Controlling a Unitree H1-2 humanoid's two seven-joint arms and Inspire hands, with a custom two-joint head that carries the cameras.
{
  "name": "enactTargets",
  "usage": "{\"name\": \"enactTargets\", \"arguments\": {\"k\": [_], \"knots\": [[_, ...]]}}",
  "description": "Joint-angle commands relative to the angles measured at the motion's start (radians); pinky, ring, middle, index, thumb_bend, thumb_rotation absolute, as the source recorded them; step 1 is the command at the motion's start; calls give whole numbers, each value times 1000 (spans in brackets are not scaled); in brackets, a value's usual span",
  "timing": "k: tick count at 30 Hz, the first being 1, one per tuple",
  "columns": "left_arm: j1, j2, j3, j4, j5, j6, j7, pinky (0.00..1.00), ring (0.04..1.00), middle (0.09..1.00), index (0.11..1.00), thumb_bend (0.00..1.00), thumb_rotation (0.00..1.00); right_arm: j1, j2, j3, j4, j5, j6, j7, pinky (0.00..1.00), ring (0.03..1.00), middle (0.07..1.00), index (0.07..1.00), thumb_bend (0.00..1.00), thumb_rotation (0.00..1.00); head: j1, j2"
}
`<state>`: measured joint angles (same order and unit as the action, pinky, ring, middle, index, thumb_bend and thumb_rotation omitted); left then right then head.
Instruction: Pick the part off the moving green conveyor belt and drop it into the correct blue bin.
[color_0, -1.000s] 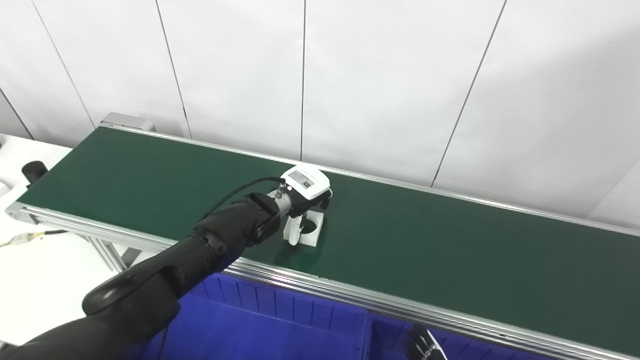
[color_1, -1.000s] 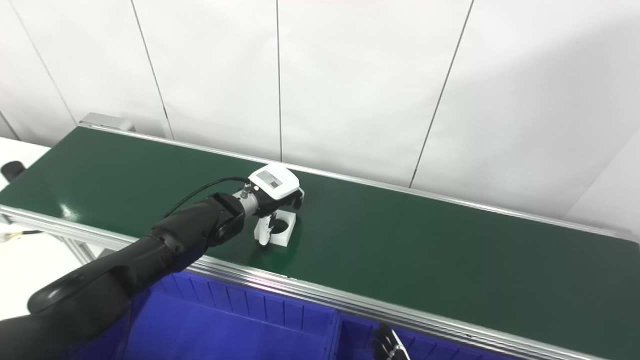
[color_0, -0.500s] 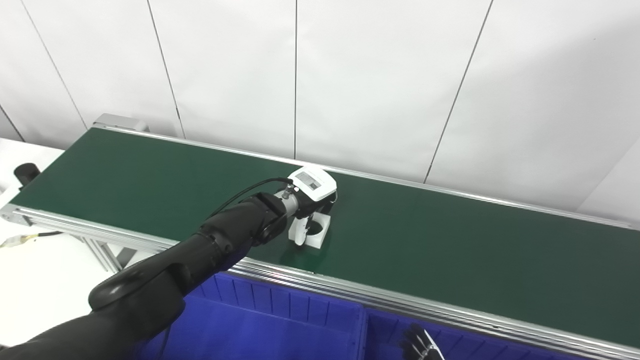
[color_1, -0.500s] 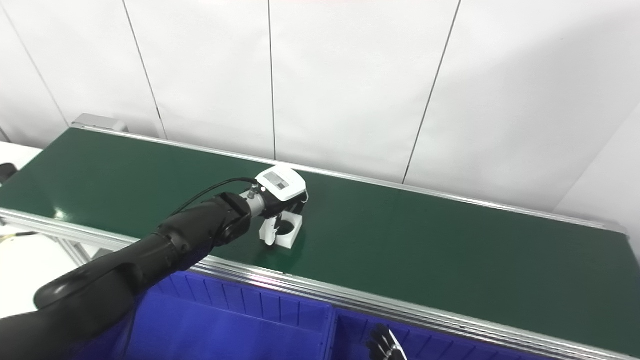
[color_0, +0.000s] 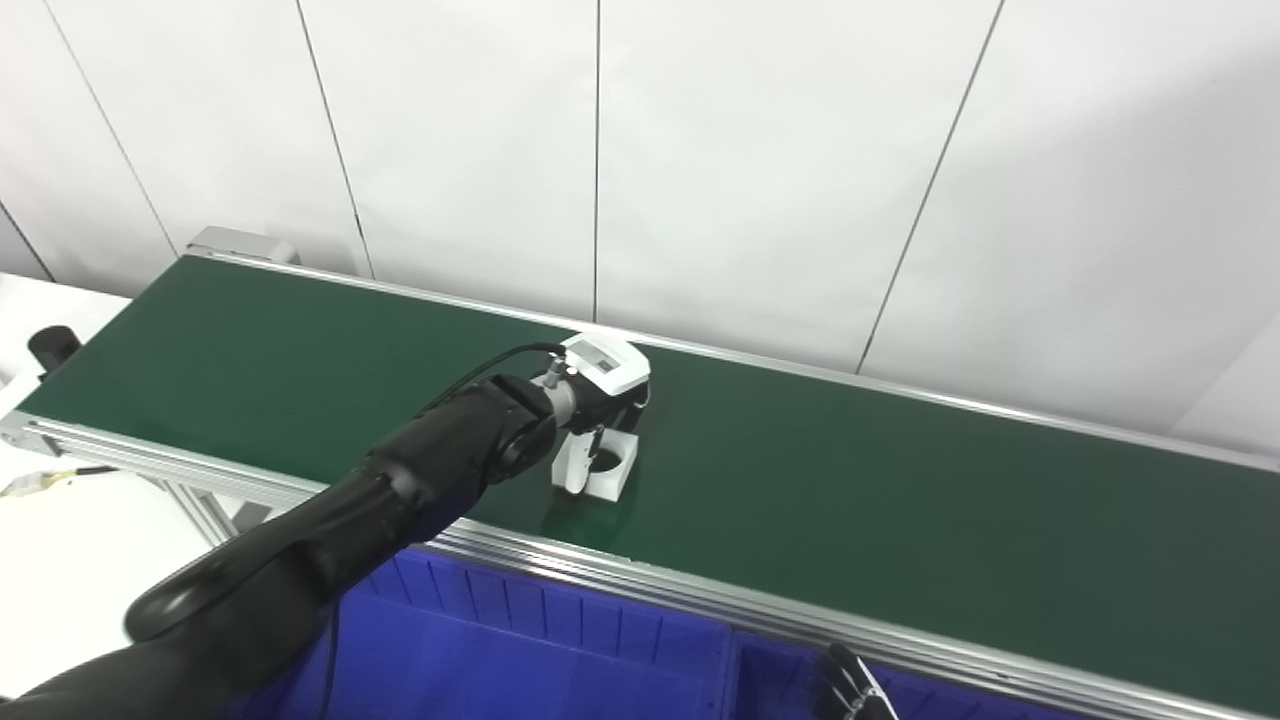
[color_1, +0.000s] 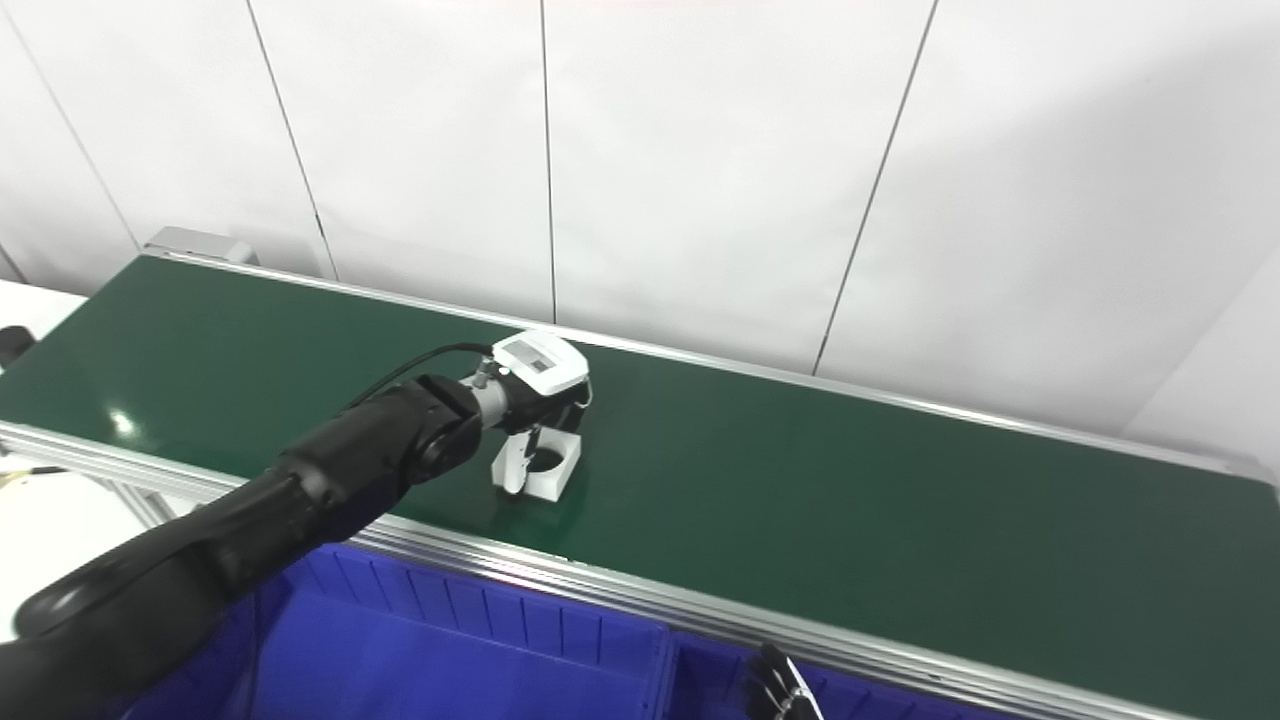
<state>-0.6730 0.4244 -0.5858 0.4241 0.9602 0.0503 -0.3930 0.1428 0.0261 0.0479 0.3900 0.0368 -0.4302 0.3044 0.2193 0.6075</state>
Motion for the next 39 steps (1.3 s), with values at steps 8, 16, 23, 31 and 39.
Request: {"name": "enactTargets", "arguments": {"k": [8, 16, 23, 31, 39], "knots": [[-25, 28, 102, -257, -93, 80, -197, 268, 332, 496, 460, 527, 0, -20, -4, -13, -19, 12, -40, 22, 863, 872, 895, 920, 717, 885, 56, 54], [62, 38, 208, -422, -184, 148, -231, 367, 447, 515, 461, 523, 0, -26, -18, -16, -60, 25, -40, 38, 865, 874, 904, 930, 708, 896, 113, 109], [168, 28, 317, -567, -247, 211, -205, 276, 350, 433, 507, 523, 0, -22, -30, -25, -102, 38, -40, 49, 861, 861, 903, 930, 734, 892, 157, 158], [301, 54, 382, -765, -277, 279, -243, 322, 388, 463, 500, 524, 0, -27, -43, -40, -123, 71, -40, 83, 863, 861, 901, 935, 731, 867, 241, 194], [451, 53, 438, -933, -264, 328, -218, 357, 417, 468, 500, 525, 0, -30, -49, -68, -127, 92, -40, 112, 835, 847, 892, 922, 722, 858, 277, 204]]}}
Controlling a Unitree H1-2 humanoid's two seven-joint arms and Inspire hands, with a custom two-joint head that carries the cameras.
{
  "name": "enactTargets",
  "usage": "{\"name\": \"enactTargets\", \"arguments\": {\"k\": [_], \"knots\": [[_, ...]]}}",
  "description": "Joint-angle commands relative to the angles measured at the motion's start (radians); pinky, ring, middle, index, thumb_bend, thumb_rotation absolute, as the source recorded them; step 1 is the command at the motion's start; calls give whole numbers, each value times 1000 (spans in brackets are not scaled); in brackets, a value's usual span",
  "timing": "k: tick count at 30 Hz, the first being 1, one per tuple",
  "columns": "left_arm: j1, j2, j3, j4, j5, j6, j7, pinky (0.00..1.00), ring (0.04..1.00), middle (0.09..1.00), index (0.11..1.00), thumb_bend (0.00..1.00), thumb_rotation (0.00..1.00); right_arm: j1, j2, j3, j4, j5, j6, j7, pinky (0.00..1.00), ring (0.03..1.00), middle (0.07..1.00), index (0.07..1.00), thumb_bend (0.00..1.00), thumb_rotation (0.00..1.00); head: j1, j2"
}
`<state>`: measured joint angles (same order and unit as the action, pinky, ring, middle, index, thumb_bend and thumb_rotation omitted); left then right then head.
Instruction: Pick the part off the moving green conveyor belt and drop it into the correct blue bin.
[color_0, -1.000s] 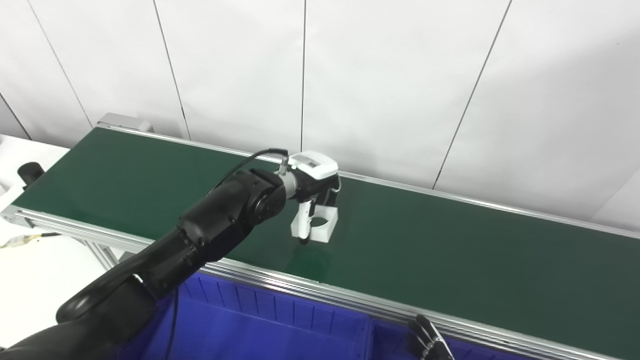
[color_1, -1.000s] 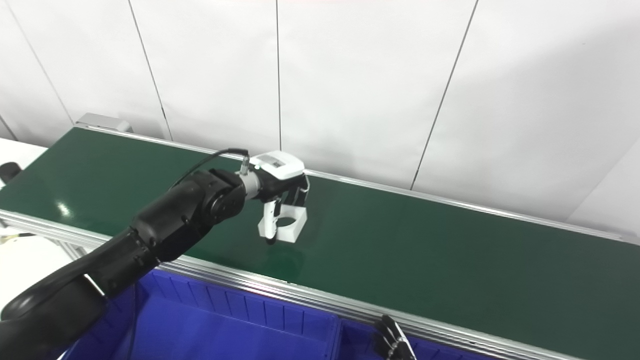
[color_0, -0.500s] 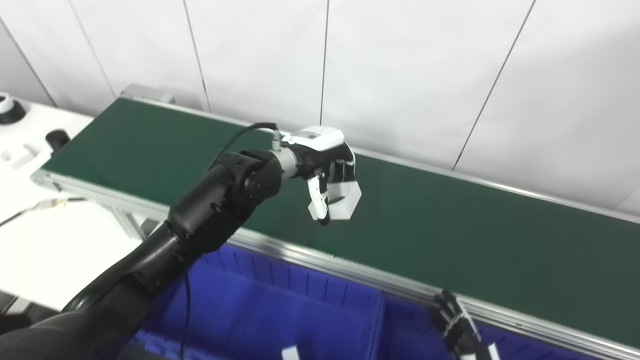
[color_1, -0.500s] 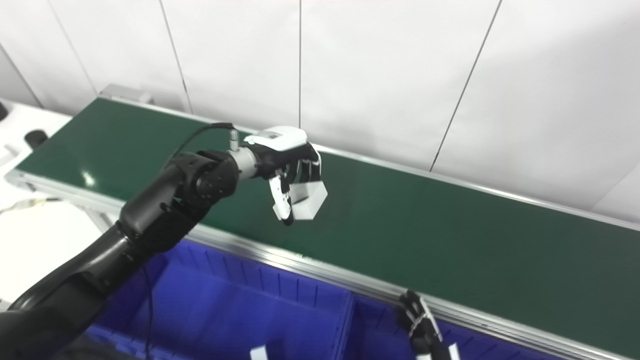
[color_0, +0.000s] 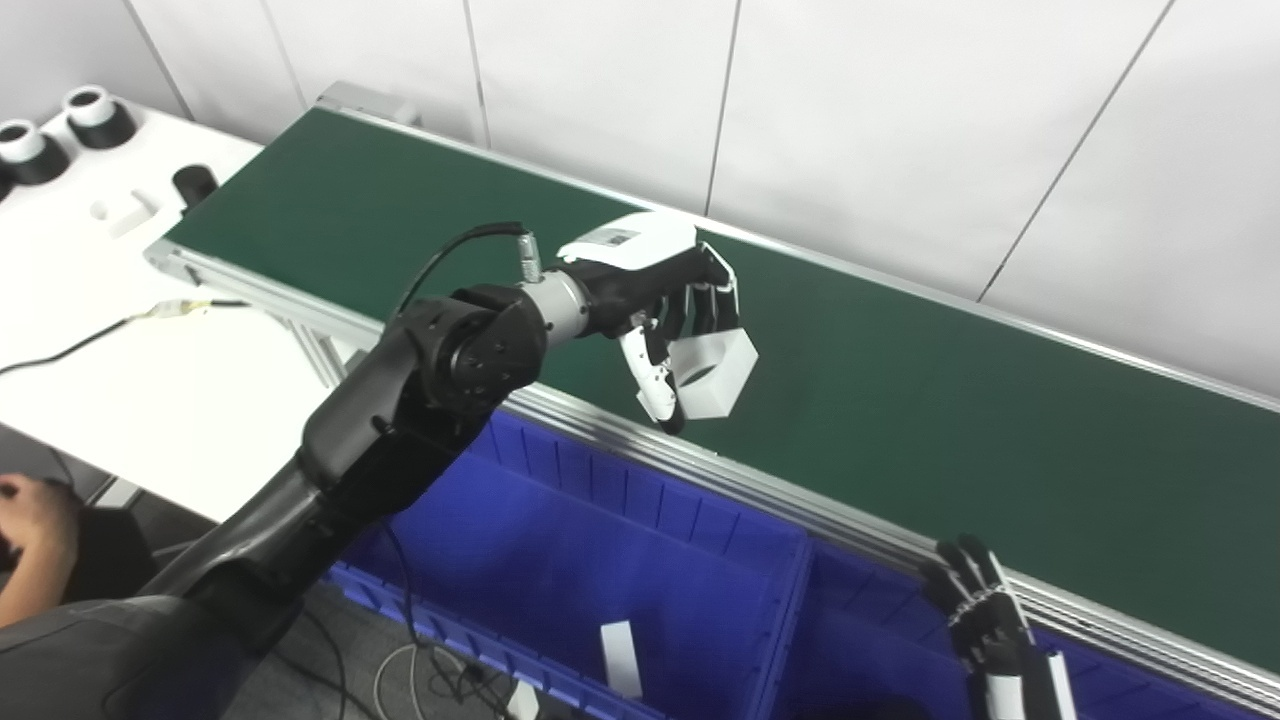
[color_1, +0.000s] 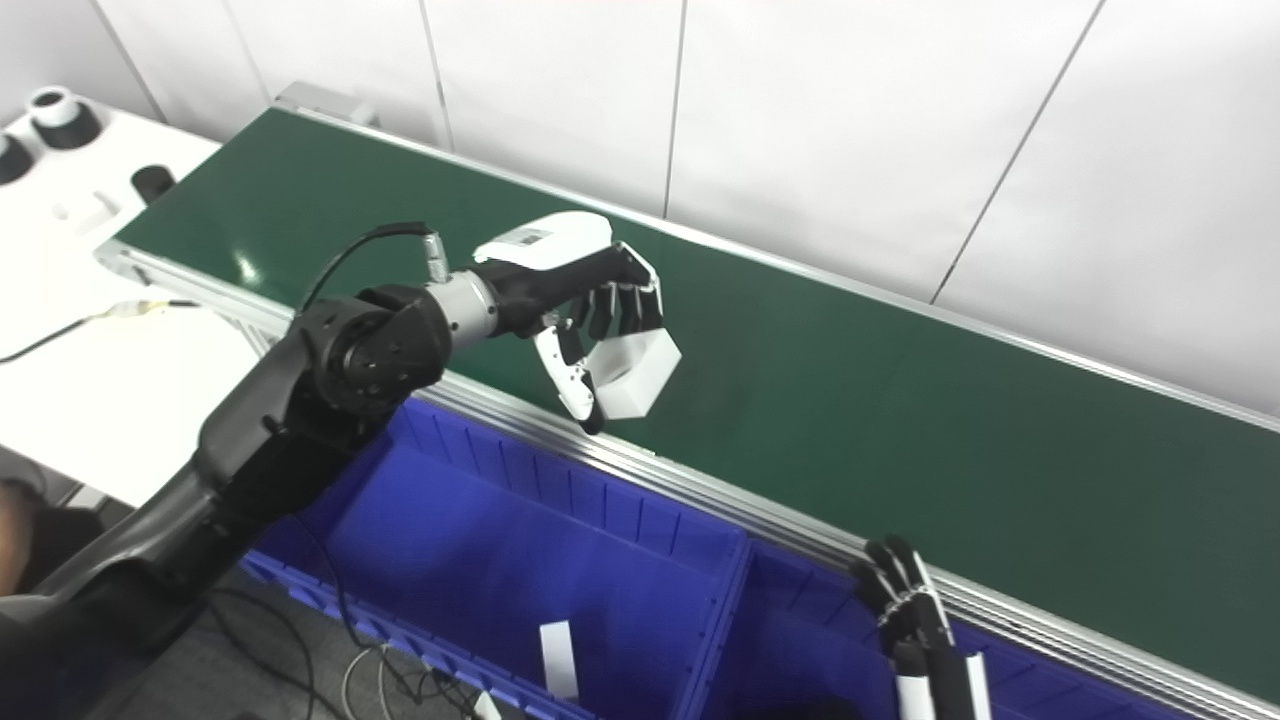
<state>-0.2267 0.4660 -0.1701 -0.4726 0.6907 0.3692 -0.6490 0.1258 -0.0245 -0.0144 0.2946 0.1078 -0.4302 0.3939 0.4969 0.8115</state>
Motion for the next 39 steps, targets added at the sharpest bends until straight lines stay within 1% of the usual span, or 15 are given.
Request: {"name": "enactTargets", "arguments": {"k": [1, 3, 4, 6, 9, 11, 13, 15, 17, 22, 27, 29, 33, 37, 39], "knots": [[25, 8, 33, -51, 2, 9, 46, 357, 418, 470, 499, 524, 0, -13, 2, -8, -31, 22, -40, 23, 832, 847, 892, 923, 729, 857, -1, 0], [57, 1, 43, -74, 4, 9, 58, 343, 410, 470, 498, 524, 0, -13, 3, -12, -32, 24, -40, 25, 828, 843, 889, 920, 736, 854, 7, -4], [82, 2, 49, -95, 8, 11, 58, 290, 361, 442, 506, 522, 0, -13, 1, -14, -30, 30, -40, 32, 832, 846, 891, 920, 727, 849, 10, -6], [123, 11, 57, -132, 17, 24, 46, 252, 325, 425, 512, 521, 0, -12, -1, -18, -30, 38, -40, 41, 835, 847, 892, 920, 719, 846, 13, -5], [175, 25, 73, -176, 22, 38, 30, 269, 340, 429, 513, 521, 0, -11, -2, -26, -28, 44, -40, 51, 830, 842, 889, 915, 707, 835, 21, -9], [206, 41, 73, -197, 57, 43, 12, 295, 360, 437, 509, 523, 0, -11, -3, -30, -26, 48, -40, 56, 824, 841, 889, 914, 709, 832, 28, -13], [239, 57, 63, -204, 116, 26, 3, 248, 315, 459, 495, 525, 0, -13, -3, -33, -21, 55, -40, 60, 822, 840, 886, 908, 711, 818, 39, -17], [271, 70, 48, -186, 174, -21, 26, 225, 294, 435, 500, 522, 0, -17, -3, -36, -17, 58, -40, 66, 824, 842, 886, 906, 715, 813, 54, -21], [311, 77, 35, -146, 220, -78, 83, 226, 294, 412, 506, 520, 0, -22, 0, -45, -9, 62, -40, 76, 829, 843, 885, 905, 717, 808, 57, -24], [371, 70, 38, -60, 271, -144, 174, 216, 292, 402, 500, 520, 0, -29, 1, -63, 4, 55, -39, 85, 828, 836, 880, 902, 718, 813, 58, -26], [403, 59, 55, 14, 304, -168, 250, 250, 323, 410, 502, 521, 0, -29, 5, -71, 1, 48, -39, 84, 821, 832, 877, 895, 693, 804, 56, -37], [410, 58, 61, 36, 309, -175, 279, 231, 301, 399, 500, 520, 0, -28, 7, -72, 0, 49, -39, 86, 821, 833, 878, 895, 694, 802, 53, -35], [414, 60, 79, 71, 312, -189, 325, 226, 305, 401, 501, 520, 0, -26, 6, -74, -1, 59, -40, 97, 825, 834, 880, 894, 688, 790, 52, -33], [408, 60, 92, 95, 309, -169, 311, 236, 329, 418, 501, 522, 0, -27, 8, -79, 3, 58, -40, 103, 816, 830, 878, 894, 694, 784, 52, -33], [400, 61, 91, 122, 306, -181, 325, 246, 335, 424, 502, 523, 0, -27, 10, -81, -1, 54, -40, 102, 812, 828, 877, 894, 698, 783, 52, -30]]}}
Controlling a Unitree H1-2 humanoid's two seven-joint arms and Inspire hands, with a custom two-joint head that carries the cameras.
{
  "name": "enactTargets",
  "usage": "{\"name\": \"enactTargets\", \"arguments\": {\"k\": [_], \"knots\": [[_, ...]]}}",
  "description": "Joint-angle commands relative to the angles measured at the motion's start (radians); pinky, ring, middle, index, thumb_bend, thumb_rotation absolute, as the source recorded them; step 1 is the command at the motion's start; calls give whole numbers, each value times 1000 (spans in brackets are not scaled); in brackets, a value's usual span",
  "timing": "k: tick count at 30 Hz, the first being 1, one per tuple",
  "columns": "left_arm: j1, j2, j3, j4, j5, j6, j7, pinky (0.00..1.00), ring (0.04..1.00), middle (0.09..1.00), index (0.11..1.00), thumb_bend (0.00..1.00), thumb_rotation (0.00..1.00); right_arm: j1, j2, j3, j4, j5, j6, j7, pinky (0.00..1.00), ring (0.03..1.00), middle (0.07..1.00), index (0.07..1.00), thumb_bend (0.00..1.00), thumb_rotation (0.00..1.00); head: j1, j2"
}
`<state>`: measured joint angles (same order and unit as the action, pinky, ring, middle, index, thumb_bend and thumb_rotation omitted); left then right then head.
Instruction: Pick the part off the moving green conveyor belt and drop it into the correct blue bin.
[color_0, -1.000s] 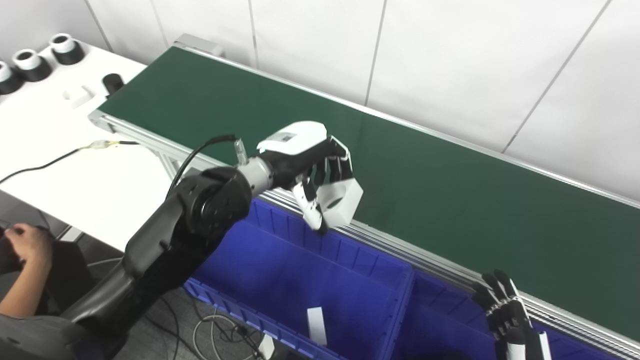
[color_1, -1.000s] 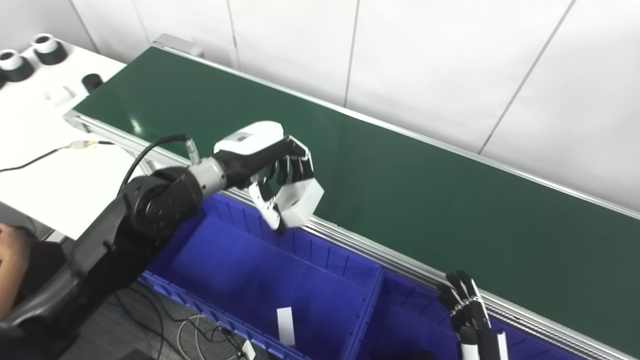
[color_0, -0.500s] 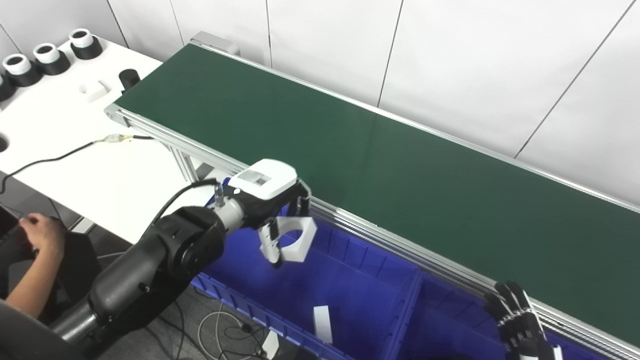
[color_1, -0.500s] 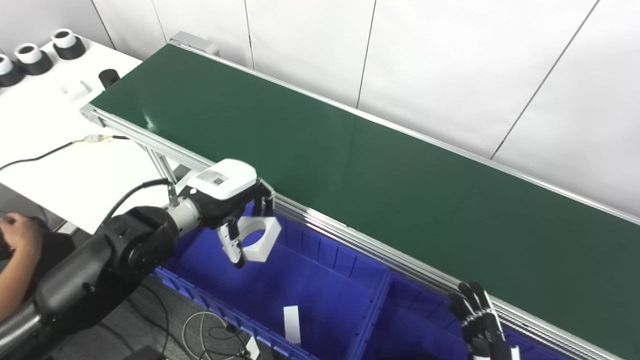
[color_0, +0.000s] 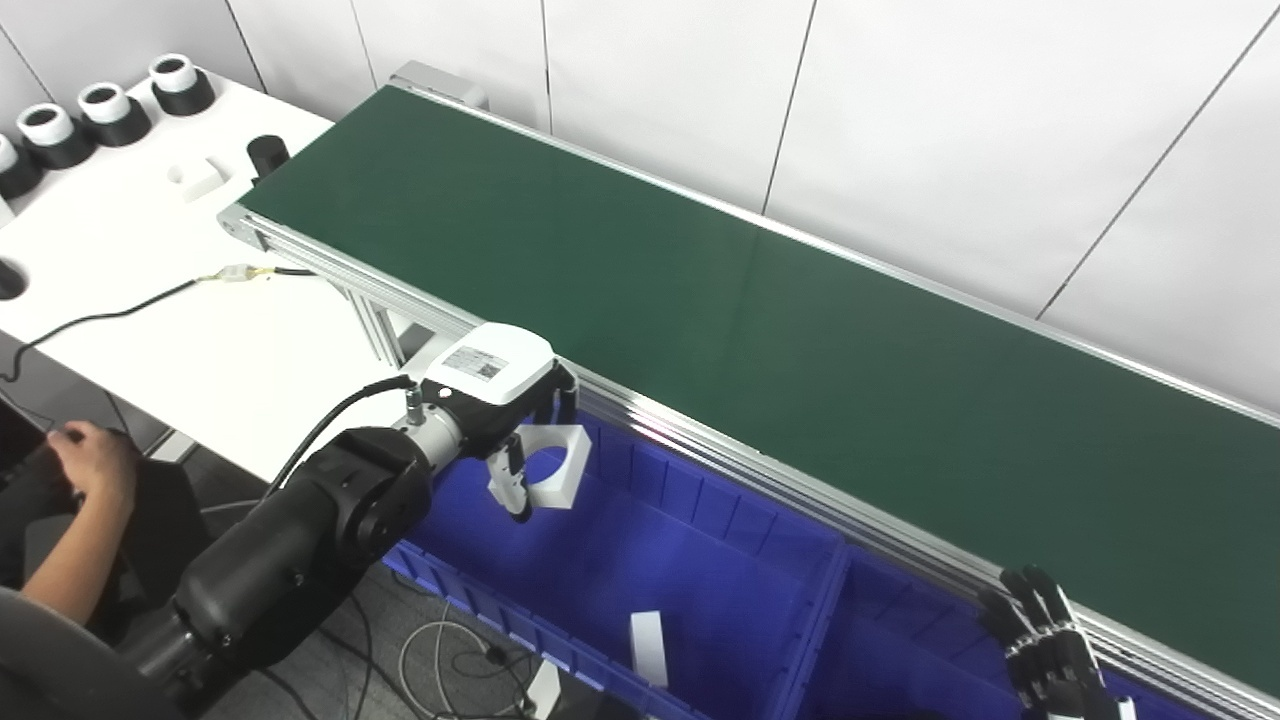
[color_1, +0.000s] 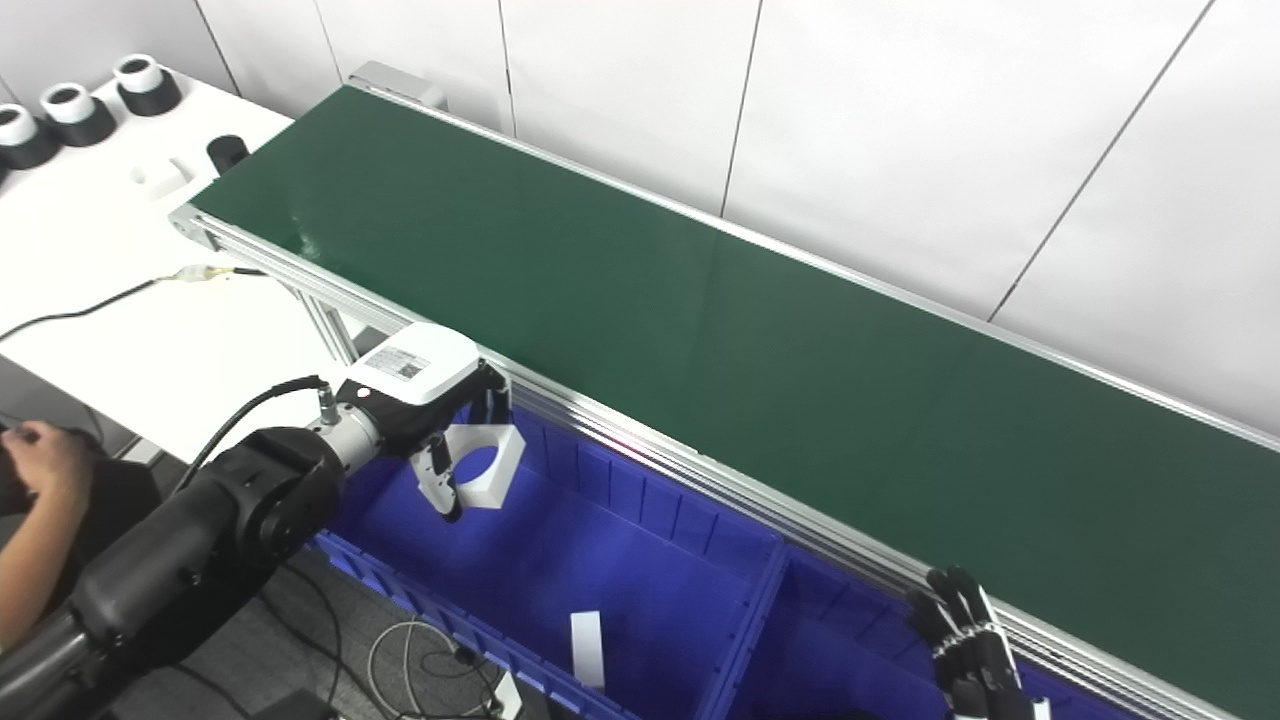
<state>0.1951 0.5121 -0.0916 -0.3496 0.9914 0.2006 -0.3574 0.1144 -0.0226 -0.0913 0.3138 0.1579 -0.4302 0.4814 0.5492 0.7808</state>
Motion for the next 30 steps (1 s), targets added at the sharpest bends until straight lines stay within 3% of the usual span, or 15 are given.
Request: {"name": "enactTargets", "arguments": {"k": [1, 7, 12, 17, 20, 24, 30], "knots": [[-29, 13, 7, 19, 14, -20, 50, 255, 341, 424, 504, 523, 0, -15, 10, -5, -22, 4, -40, 15, 812, 828, 876, 892, 696, 780, -2, 4], [-57, -2, -23, 102, 36, -43, 130, 321, 398, 460, 498, 524, 0, -13, 15, -7, -27, 2, -40, 18, 814, 829, 875, 887, 689, 773, -4, 3], [-62, -15, -80, 153, 64, -98, 234, 333, 379, 448, 505, 523, 0, -11, 18, -10, -26, 7, -40, 21, 818, 831, 874, 885, 693, 766, -6, 3], [-67, -39, -124, 155, 91, -81, 204, 359, 407, 467, 497, 524, 0, -10, 17, -5, -32, 1, -40, 15, 813, 828, 874, 886, 692, 765, -3, 0], [-72, -53, -141, 160, 99, -68, 191, 309, 352, 424, 507, 521, 0, -9, 18, -4, -33, 1, -40, 16, 821, 833, 876, 886, 687, 767, -9, 1], [-75, -68, -150, 166, 104, -52, 171, 329, 384, 448, 504, 524, 0, -9, 20, -4, -34, -1, -40, 13, 818, 829, 875, 887, 698, 763, -13, 2], [-79, -72, -151, 138, 101, -13, 80, 341, 423, 474, 493, 525, 0, -8, 23, -5, -39, -4, -40, 9, 813, 827, 875, 886, 682, 754, -11, 4]]}}
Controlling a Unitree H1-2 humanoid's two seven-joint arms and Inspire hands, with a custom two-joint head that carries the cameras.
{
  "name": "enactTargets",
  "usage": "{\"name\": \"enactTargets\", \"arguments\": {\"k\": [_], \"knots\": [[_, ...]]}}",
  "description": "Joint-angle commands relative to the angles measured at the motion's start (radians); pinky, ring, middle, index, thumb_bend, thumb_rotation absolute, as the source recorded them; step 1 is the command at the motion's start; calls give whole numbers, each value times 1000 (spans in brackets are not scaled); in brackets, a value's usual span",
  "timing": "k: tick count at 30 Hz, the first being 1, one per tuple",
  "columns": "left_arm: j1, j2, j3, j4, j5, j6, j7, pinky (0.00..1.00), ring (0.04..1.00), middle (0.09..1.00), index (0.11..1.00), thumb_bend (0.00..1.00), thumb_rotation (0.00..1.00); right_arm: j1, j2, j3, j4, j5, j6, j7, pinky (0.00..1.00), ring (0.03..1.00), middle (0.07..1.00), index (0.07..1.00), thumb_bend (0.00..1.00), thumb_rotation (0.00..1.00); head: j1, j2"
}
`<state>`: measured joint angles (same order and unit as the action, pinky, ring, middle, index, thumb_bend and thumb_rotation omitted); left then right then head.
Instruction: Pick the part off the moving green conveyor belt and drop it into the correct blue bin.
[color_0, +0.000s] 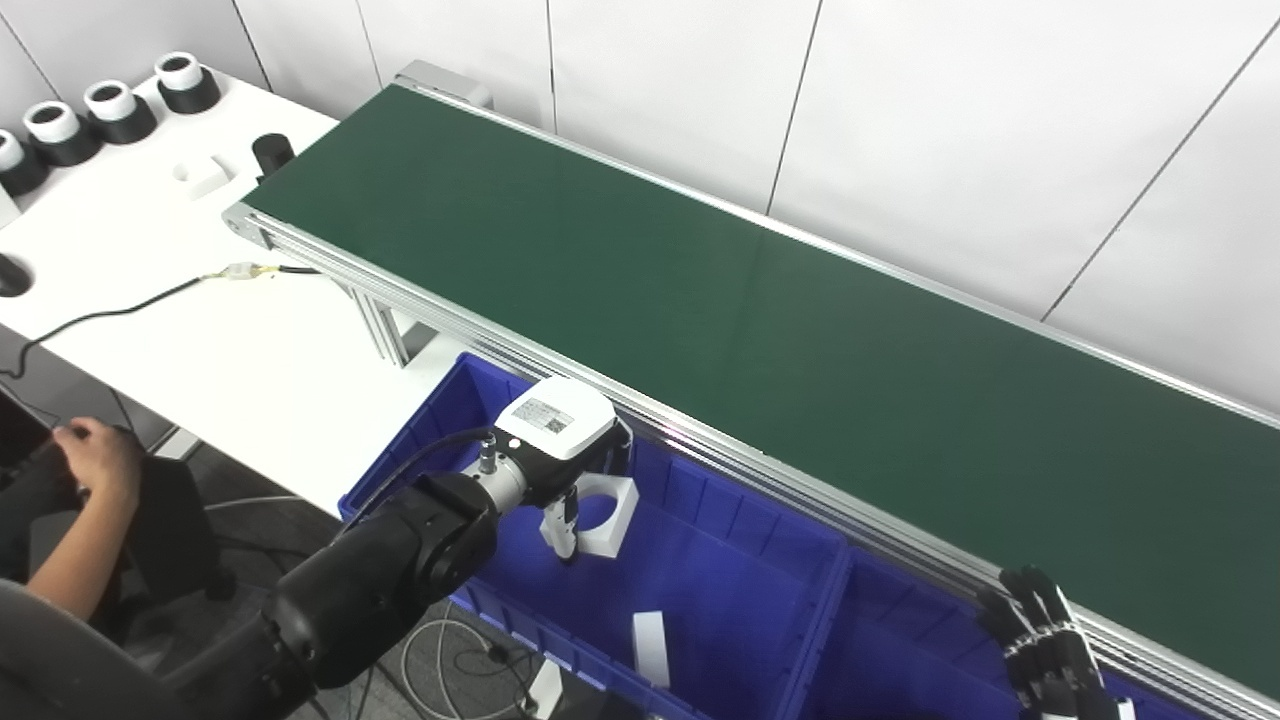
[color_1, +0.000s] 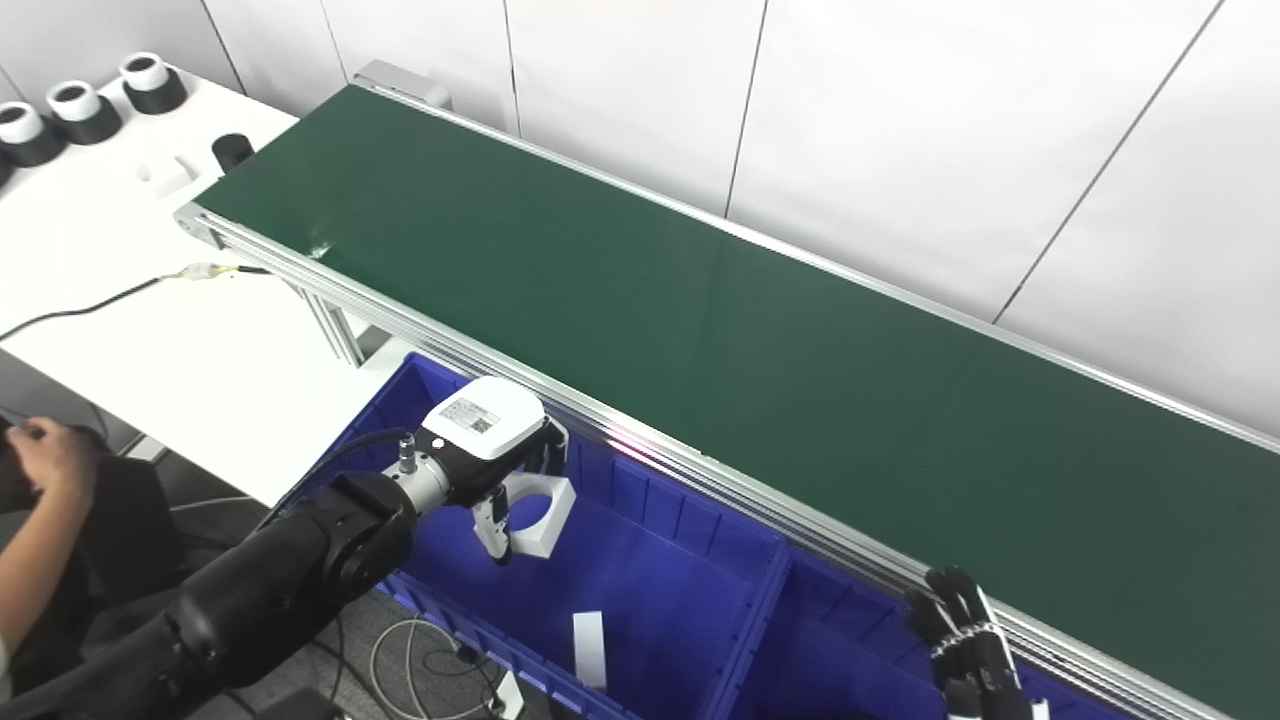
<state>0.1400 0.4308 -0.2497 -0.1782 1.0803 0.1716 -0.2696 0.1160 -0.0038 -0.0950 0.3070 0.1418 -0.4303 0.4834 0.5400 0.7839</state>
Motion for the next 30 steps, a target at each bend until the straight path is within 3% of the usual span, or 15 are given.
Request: {"name": "enactTargets", "arguments": {"k": [1, 2, 5, 6, 8, 10, 23, 27, 30], "knots": [[-22, 9, 8, -50, 17, 33, -43, 372, 457, 506, 491, 524, 15, -11, 3, -2, -31, 13, -40, 10, 816, 829, 877, 888, 682, 755, -3, -2], [-22, 12, 9, -66, 21, 46, -76, 461, 548, 595, 549, 757, 148, -11, 4, -2, -30, 14, -40, 11, 820, 831, 878, 889, 683, 756, -6, 0], [-21, 29, 11, -93, 15, 49, -128, 541, 636, 675, 632, 961, 292, -11, 5, -2, -33, 11, -40, 8, 821, 830, 879, 888, 682, 756, -9, 1], [-20, 36, 12, -100, 12, 46, -143, 587, 679, 712, 666, 981, 340, -11, 5, -2, -32, 10, -40, 7, 819, 830, 878, 888, 680, 757, -7, -2], [-20, 45, 16, -117, 9, 48, -178, 684, 752, 777, 722, 998, 425, -11, 5, -2, -31, 10, -40, 7, 815, 828, 878, 887, 682, 756, -6, -5], [-18, 48, 19, -132, 12, 52, -203, 721, 771, 795, 740, 1000, 469, -12, 4, -4, -30, 6, -40, 8, 811, 828, 877, 888, 684, 759, -6, -5], [-14, 48, 52, -189, -8, 38, -239, 745, 779, 787, 737, 1000, 503, -17, 5, -15, -17, 9, -39, 18, 813, 828, 876, 887, 677, 755, -10, -7], [-10, 21, 82, -248, -211, 25, -266, 671, 759, 785, 739, 1000, 473, -18, 1, -17, -16, 14, -40, 23, 814, 825, 875, 890, 686, 757, -13, -9], [-30, -1, 108, -289, -508, 90, -383, 649, 784, 827, 765, 1000, 451, -25, 3, -22, 2, 19, -39, 34, 812, 827, 876, 889, 679, 753, -46, -10]]}}
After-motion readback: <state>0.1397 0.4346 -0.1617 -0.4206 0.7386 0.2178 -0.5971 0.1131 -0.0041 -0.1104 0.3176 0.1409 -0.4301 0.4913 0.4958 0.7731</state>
